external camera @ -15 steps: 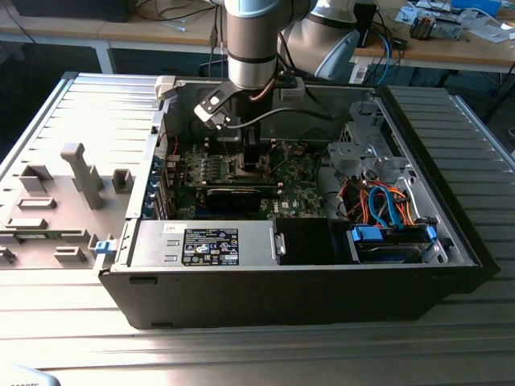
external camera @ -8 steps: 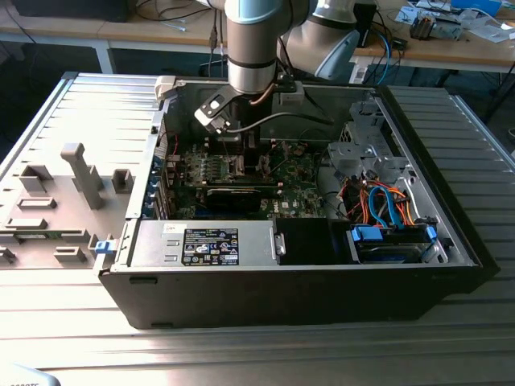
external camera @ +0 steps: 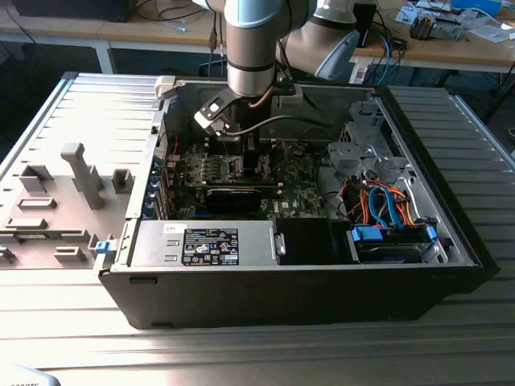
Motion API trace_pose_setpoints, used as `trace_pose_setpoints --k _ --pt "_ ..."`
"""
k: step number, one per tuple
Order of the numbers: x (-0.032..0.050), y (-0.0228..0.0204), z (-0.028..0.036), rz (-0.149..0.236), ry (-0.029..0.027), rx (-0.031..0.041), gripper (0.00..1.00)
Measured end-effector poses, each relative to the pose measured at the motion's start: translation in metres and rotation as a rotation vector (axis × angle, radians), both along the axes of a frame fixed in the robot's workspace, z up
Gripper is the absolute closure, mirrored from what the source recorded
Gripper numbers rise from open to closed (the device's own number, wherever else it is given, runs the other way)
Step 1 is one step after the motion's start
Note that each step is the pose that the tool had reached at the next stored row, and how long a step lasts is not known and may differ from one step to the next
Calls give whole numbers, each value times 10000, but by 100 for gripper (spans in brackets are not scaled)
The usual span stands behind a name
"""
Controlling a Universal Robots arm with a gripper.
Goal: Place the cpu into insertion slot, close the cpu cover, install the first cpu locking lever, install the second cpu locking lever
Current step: 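Place the cpu into insertion slot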
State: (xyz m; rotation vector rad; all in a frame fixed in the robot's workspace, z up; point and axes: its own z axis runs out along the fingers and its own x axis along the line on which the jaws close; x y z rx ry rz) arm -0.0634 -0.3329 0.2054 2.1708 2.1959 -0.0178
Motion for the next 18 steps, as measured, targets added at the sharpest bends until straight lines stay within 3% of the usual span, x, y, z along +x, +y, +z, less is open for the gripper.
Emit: trace_pose_setpoints --k 18 --pt "-11 35 -44 -30 0 1 45"
